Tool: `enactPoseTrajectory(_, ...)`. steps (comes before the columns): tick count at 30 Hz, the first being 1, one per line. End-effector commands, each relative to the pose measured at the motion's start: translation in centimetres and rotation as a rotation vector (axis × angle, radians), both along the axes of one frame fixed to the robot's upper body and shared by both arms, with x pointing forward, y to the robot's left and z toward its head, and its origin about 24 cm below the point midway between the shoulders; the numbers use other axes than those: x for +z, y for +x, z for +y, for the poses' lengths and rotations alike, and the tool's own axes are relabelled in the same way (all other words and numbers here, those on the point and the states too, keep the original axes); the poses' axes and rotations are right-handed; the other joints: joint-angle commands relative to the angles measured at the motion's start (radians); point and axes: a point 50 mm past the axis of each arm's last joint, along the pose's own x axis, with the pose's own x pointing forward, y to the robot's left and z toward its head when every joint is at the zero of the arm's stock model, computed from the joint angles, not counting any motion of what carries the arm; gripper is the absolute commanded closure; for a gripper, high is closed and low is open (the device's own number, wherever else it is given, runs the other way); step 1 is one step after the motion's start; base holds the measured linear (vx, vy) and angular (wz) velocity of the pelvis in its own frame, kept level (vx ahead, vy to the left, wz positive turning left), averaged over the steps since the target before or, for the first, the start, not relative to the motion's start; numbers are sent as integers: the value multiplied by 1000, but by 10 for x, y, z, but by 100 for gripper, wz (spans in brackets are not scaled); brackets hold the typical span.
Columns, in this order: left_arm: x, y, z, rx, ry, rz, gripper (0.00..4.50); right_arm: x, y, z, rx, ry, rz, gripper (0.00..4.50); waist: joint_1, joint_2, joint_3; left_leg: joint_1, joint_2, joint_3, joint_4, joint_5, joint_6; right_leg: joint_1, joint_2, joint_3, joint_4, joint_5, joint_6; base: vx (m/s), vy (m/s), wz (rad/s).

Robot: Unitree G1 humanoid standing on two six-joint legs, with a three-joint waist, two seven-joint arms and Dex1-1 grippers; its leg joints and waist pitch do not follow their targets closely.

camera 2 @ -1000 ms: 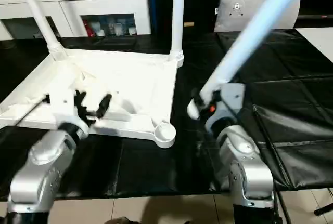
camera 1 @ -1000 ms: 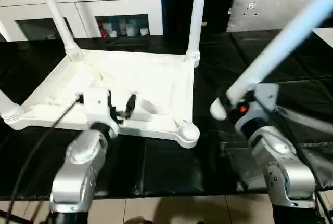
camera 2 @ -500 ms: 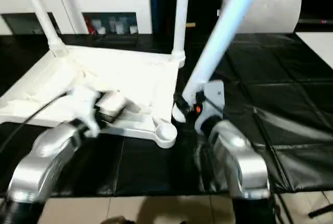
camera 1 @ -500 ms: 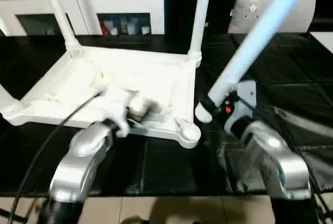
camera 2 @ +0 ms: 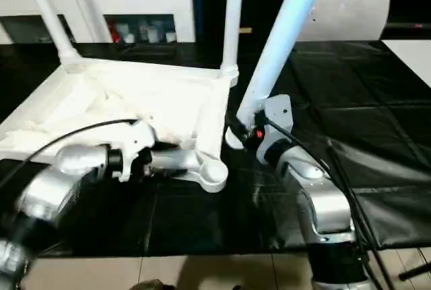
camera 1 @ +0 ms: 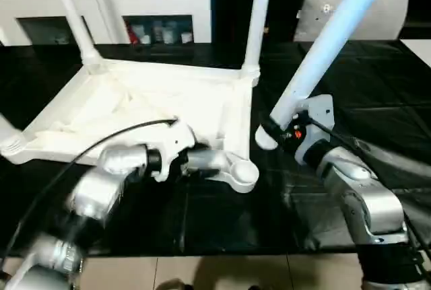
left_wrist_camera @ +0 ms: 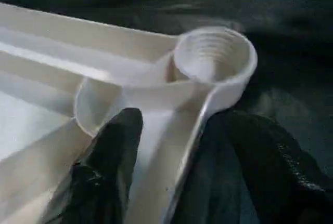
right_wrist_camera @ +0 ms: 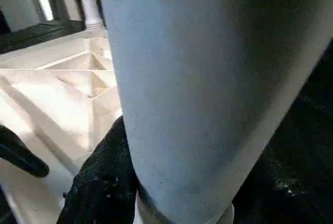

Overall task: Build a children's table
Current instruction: Rotate table base

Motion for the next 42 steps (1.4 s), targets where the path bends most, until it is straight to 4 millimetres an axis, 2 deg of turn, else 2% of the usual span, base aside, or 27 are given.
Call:
enactPoseTrajectory(1,-8,3,3,-53,98,-7,183,3,1,4,17,16,-16,259,3,2,-62,25,107,-54,-92,-229,-12,46,-137,95,-74,-289,-96,0,0,0)
enactPoseTrajectory(4,-9,8,2,-59,123,-32,215,3,0,5,24,27,-6,259,4,3,-66,25,111,-56,-92,-231,-22,50,-143,96,-69,-269,-105,0,0,0)
enactPoseTrajectory(6,-8,14,-1,-48,127,-77,220,4,-2,6,33,61,10,259,4,4,-67,24,111,-56,-90,-223,-20,51,-142,96,-66,-245,-118,0,0,0)
enactPoseTrajectory(8,-8,17,-2,-54,134,-96,244,5,-2,5,27,60,1,259,8,2,-69,23,112,-54,-89,-211,-14,52,-145,97,-65,-222,-128,0,0,0)
enactPoseTrajectory(9,-9,19,-1,-63,141,-88,244,5,-3,6,42,63,5,259,11,9,-69,24,113,-55,-89,-208,-15,51,-144,96,-65,-216,-130,0,0,0)
enactPoseTrajectory(11,-9,20,-2,-65,141,-84,260,4,-3,7,49,59,12,259,15,5,-69,26,114,-54,-89,-211,-15,51,-144,96,-65,-217,-130,0,0,0)
enactPoseTrajectory(12,-9,22,-2,-66,132,-73,260,4,-4,9,60,66,17,259,17,9,-69,27,115,-54,-90,-213,-19,50,-145,97,-63,-215,-132,0,0,0)
enactPoseTrajectory(15,-10,23,-2,-79,128,-60,297,4,-5,10,64,79,21,259,24,6,-67,27,113,-53,-88,-232,-23,51,-150,97,-71,-260,-125,0,0,0)
enactPoseTrajectory(16,-10,25,-2,-80,130,-66,301,4,-5,11,60,82,22,259,26,8,-67,27,115,-55,-90,-233,-24,50,-148,96,-72,-272,-119,0,0,0)
enactPoseTrajectory(19,-10,26,-2,-76,123,-69,341,3,-5,12,67,85,32,259,24,7,-67,29,116,-56,-92,-244,-29,48,-146,95,-72,-266,-118,0,0,0)
enactPoseTrajectory(21,-10,27,-3,-77,117,-68,350,3,-6,13,68,83,34,259,25,6,-67,27,116,-56,-92,-236,-29,49,-148,97,-70,-248,-126,0,0,0)
enactPoseTrajectory(22,-10,27,-3,-80,117,-65,350,3,-6,14,72,84,31,259,27,9,-68,27,116,-56,-91,-232,-29,48,-149,97,-69,-240,-130,0,0,0)
enactPoseTrajectory(25,-11,27,-4,-86,117,-58,388,5,-3,14,40,98,2,259,28,10,-68,26,117,-57,-92,-234,-32,50,-151,97,-68,-238,-131,0,0,0)
enactPoseTrajectory(27,-11,27,-4,-90,106,-46,391,5,-3,14,36,97,-6,259,27,14,-68,28,119,-58,-94,-246,-39,49,-150,97,-66,-236,-133,0,0,0)
enactPoseTrajectory(31,-11,27,-6,-94,84,-1,416,4,-4,12,48,48,-13,259,24,11,-69,24,118,-56,-94,-224,-37,53,-151,98,-59,-179,-151,0,0,0)
enactPoseTrajectory(32,-12,27,-4,-102,99,21,420,4,-5,12,68,57,-7,259,24,9,-69,22,113,-52,-90,-218,-26,56,-153,98,-62,-185,-151,0,0,0)
enactPoseTrajectory(35,-18,28,1,-48,134,86,444,5,-2,9,44,28,-35,259,25,9,-69,20,112,-52,-87,-197,-5,57,-152,96,-67,-211,-140,0,0,0)
enactPoseTrajectory(39,-30,26,7,49,186,124,448,5,-2,8,58,9,-26,259,21,14,-65,23,114,-55,-91,-222,-9,56,-148,93,-71,-255,-131,0,0,0)
enactPoseTrajectory(42,-36,27,6,175,151,156,450,5,-2,9,92,3,-32,259,16,13,-61,26,113,-55,-91,-261,-15,57,-149,93,-76,-299,-138,0,0,0)
